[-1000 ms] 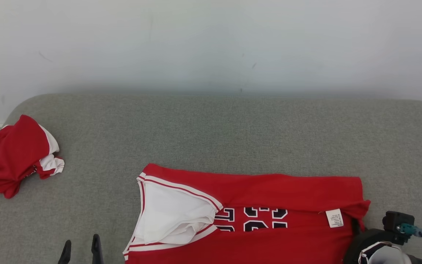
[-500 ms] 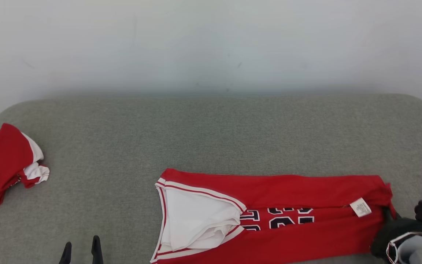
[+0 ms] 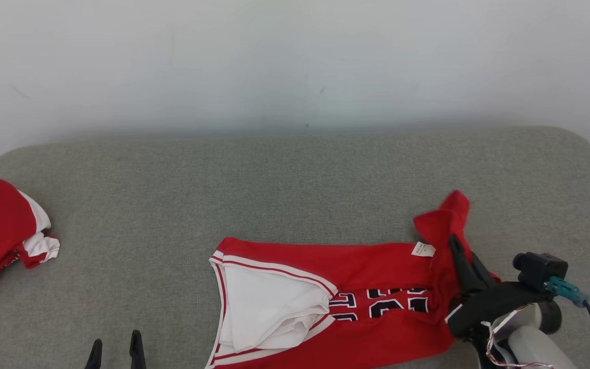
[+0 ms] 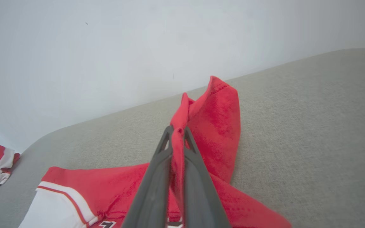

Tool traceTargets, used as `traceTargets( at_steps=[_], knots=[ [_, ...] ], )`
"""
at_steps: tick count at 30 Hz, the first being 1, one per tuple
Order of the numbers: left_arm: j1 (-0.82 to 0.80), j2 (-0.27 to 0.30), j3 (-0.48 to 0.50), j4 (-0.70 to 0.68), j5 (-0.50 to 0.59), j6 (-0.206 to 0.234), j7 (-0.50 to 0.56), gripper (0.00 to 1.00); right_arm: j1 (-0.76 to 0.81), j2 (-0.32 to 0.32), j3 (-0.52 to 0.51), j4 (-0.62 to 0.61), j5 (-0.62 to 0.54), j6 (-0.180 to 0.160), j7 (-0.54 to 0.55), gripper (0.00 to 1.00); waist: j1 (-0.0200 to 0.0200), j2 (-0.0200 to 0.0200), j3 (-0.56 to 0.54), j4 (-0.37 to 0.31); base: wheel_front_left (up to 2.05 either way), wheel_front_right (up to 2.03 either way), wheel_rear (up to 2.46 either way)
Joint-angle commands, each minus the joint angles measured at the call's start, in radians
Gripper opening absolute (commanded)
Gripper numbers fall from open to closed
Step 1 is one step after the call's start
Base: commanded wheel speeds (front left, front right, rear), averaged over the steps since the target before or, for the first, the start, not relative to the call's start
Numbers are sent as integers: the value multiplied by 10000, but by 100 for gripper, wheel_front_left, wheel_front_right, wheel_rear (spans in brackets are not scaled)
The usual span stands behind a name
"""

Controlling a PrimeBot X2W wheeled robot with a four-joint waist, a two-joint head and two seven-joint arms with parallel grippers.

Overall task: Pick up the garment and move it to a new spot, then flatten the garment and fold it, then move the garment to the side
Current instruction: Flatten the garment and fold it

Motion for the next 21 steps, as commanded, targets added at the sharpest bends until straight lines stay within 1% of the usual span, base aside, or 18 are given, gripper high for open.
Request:
traceTargets(
  at_steps=[1,2,3,7,13,17,21],
  knots=[
    [-97,-7,-54,67,-103,19,-31,100,282,94,179,-673,84,-18,154,0,-1,0,-3,84,0,0,0],
    [-114,-9,-107,79,-107,19,-31,100,367,177,282,-1058,103,-18,255,0,-1,0,-4,144,0,0,0],
    [-114,-9,-107,79,-107,19,-31,100,367,177,282,-1058,103,-18,255,0,-1,0,-4,144,0,0,0],
    [-168,-9,-151,122,-139,19,-31,100,635,508,481,-2374,44,-18,663,0,-1,0,-20,385,0,0,0],
    [-199,-6,-290,214,-189,19,-31,100,866,1193,737,-3876,-237,-18,1356,0,-1,0,-50,827,0,0,0],
    [-289,-8,-376,285,-218,19,-31,100,920,1579,904,-4268,-409,-18,1683,0,-1,0,-67,1132,0,0,0],
    [-402,-8,-517,389,-251,19,-31,100,716,1858,1061,-4247,-462,-18,1785,0,-1,0,-59,1467,0,0,0]
  ],
)
